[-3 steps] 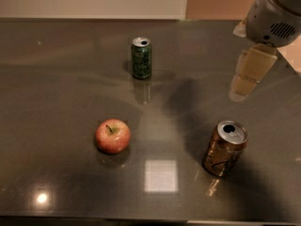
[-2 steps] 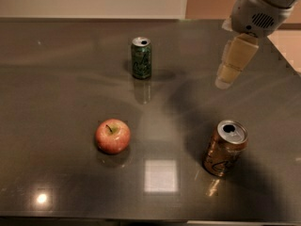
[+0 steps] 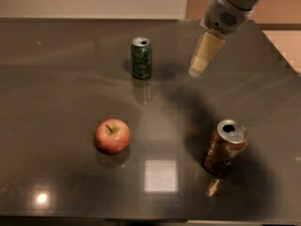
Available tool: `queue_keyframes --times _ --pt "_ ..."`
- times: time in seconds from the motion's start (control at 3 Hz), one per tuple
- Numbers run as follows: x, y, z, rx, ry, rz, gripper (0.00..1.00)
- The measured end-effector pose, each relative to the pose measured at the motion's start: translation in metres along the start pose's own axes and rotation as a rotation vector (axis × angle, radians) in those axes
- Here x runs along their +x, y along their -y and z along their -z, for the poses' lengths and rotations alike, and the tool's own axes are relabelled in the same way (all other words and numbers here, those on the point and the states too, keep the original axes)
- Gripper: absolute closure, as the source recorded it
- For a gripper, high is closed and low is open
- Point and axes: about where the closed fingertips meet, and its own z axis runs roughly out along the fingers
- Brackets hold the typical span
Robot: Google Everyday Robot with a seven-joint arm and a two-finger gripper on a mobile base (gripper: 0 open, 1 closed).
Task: Move green can near apple
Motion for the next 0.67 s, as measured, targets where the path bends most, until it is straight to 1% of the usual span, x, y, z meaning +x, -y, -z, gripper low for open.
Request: queue_keyframes --times 0.33,0.67 --pt "-0.023 0.019 -0.024 -0.016 0.052 -0.023 0.0" --pt "-0.046 0.028 -0.045 -0.036 0.1 -0.026 0.0"
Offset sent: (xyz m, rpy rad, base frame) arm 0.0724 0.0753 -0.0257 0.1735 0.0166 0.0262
